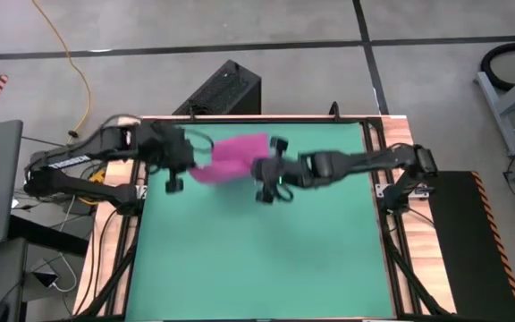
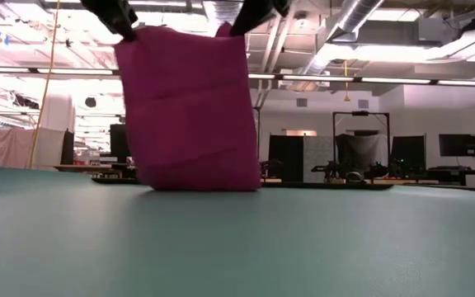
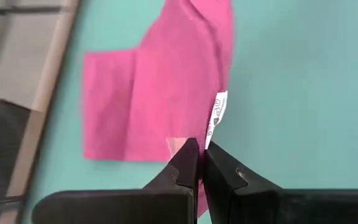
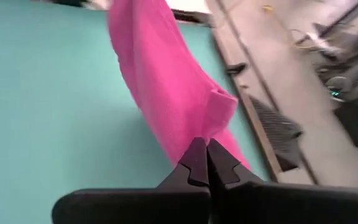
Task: Roll towel
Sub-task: Roll the pink towel
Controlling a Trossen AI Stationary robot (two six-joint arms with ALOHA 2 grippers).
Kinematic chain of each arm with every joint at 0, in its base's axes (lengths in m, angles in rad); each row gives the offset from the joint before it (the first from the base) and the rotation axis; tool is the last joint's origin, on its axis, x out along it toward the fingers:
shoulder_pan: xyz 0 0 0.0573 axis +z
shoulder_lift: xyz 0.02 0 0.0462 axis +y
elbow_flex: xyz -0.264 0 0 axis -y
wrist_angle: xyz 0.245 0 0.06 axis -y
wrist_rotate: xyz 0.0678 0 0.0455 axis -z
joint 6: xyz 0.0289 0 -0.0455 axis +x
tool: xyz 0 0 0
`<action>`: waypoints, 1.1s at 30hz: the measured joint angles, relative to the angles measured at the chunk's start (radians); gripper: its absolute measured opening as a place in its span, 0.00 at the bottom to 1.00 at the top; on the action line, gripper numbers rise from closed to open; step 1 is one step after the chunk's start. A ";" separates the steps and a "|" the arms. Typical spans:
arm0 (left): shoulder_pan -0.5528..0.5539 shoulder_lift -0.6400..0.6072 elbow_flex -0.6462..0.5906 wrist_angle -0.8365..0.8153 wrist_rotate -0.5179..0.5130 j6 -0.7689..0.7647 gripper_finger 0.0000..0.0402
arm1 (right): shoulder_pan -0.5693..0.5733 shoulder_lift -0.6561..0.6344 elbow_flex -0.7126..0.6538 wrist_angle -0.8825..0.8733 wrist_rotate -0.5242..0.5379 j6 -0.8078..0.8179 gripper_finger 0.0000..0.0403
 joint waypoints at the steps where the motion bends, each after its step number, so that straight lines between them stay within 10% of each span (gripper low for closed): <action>1: -0.043 0.001 -0.025 0.002 0.001 -0.027 0.00 | 0.031 0.007 0.000 -0.013 0.000 0.027 0.00; 13: -0.411 0.014 -0.371 0.265 -0.016 -0.340 0.00 | 0.253 0.266 -0.001 -0.093 -0.001 0.307 0.00; 33: -0.554 0.013 -0.591 0.690 -0.027 -0.478 0.00 | 0.341 0.311 0.000 -0.039 0.007 0.578 0.00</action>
